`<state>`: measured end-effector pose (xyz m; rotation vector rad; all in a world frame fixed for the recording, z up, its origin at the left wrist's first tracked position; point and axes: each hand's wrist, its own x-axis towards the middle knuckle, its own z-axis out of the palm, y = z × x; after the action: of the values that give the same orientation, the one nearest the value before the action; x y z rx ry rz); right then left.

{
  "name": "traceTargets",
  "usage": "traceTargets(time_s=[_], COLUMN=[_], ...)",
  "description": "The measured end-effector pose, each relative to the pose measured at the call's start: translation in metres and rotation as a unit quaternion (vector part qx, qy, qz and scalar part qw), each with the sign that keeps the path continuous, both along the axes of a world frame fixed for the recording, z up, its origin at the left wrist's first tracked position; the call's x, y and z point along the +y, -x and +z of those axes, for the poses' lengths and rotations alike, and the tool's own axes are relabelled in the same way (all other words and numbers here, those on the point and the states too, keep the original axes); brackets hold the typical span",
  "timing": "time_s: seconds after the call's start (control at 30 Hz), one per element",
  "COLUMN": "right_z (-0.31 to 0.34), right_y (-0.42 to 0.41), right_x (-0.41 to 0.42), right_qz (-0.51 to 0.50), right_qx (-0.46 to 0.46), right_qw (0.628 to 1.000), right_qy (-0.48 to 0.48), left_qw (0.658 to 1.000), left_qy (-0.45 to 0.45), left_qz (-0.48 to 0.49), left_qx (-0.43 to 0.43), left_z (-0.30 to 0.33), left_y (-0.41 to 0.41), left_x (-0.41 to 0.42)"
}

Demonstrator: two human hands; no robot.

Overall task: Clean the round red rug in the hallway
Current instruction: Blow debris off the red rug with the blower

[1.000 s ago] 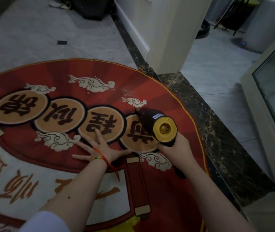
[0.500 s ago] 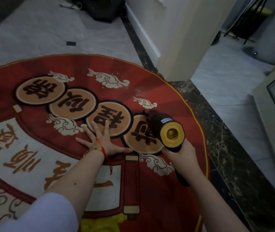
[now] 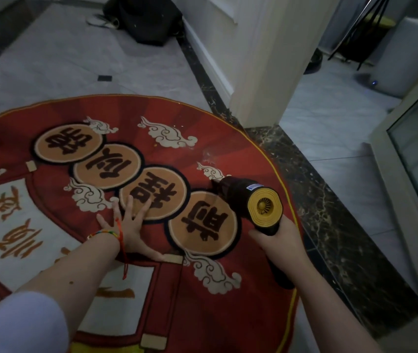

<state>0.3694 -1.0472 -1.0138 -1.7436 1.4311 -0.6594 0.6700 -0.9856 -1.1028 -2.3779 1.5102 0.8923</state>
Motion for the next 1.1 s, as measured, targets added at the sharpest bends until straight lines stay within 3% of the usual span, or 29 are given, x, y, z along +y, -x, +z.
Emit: traceTargets(time_s=[0.2,0.43,0.6,1.1], right_z=[0.001,-0.006,-0.011,0.014], right_y=[0.018,0.028,0.027,0.026], right_x=[0.024,0.04,0.04,0.06], right_qz=[0.01,0.002,0.001,0.054], right_qx=[0.009,0.013,0.008,0.017], right_qw=[1.0,1.0,1.0,0.998], right_qy=[-0.011,-0.009,-0.002,-0.02], left_qw=[0.999,0.996,0.997,0.99], left_qy=[-0.05,0.076,0.07,0.08], left_qz=[-0.015,-0.048,-0.045,-0.114], left_qx=[-0.013,-0.007,-0.004,-0.004], left_z=[0.011,0.006,-0.008,-0.021], left_y=[-0.004,0.073,0.106,0.072], left_x=[0.017,-0.029,-0.042,0.027])
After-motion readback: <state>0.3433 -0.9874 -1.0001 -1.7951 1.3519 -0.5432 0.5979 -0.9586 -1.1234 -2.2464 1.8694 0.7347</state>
